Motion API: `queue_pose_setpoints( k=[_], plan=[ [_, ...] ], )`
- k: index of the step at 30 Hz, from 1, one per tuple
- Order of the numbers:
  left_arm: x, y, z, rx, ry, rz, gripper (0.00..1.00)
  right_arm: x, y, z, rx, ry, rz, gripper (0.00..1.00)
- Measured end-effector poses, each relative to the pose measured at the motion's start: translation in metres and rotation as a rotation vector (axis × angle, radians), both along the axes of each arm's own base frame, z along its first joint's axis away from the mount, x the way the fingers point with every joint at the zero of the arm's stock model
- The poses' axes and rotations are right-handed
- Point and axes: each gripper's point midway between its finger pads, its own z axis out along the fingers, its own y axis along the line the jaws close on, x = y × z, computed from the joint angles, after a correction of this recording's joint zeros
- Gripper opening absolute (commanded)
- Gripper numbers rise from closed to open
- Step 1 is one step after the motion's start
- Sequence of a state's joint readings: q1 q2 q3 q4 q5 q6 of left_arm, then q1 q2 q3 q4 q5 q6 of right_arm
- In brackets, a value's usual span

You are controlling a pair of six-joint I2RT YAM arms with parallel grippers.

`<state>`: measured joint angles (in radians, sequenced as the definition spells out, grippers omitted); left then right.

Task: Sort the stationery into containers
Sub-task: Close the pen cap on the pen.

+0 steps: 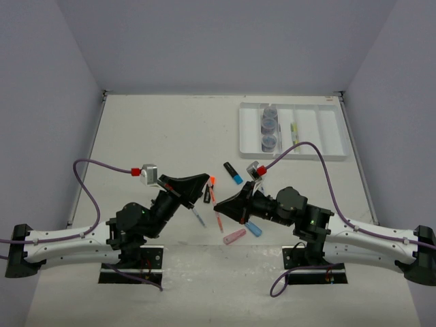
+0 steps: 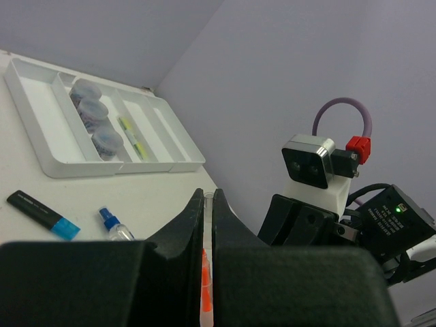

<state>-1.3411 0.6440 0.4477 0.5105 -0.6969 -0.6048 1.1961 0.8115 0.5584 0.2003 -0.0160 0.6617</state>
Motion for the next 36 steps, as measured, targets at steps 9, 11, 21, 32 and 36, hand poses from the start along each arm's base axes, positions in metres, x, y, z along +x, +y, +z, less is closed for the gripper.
queue_pose_setpoints(
  k=[9,11,21,32,36],
  plan=[
    [-0.0008,-0.0023,-0.0005,0.003,0.0,-0.009,0.0,0.0007,-0.0004,0.0005,-0.002,0.0,-0.006,0.0],
    [-0.0007,-0.0029,-0.0005,0.004,0.0,-0.009,0.0,0.0007,-0.0006,0.0006,-0.003,0.0,-0.006,0.0],
    [-0.0005,-0.0033,-0.0006,0.005,0.001,-0.008,0.0,0.0028,-0.0035,0.0009,-0.005,-0.001,-0.024,0.0],
    [0.0001,-0.0028,-0.0009,0.006,0.003,-0.004,0.0,0.0027,-0.0035,0.0006,-0.006,0.0,-0.023,0.0],
    [0.0007,-0.0023,-0.0011,0.007,0.005,0.001,0.0,0.0025,-0.0034,0.0007,-0.006,0.0,-0.022,0.0]
  ],
)
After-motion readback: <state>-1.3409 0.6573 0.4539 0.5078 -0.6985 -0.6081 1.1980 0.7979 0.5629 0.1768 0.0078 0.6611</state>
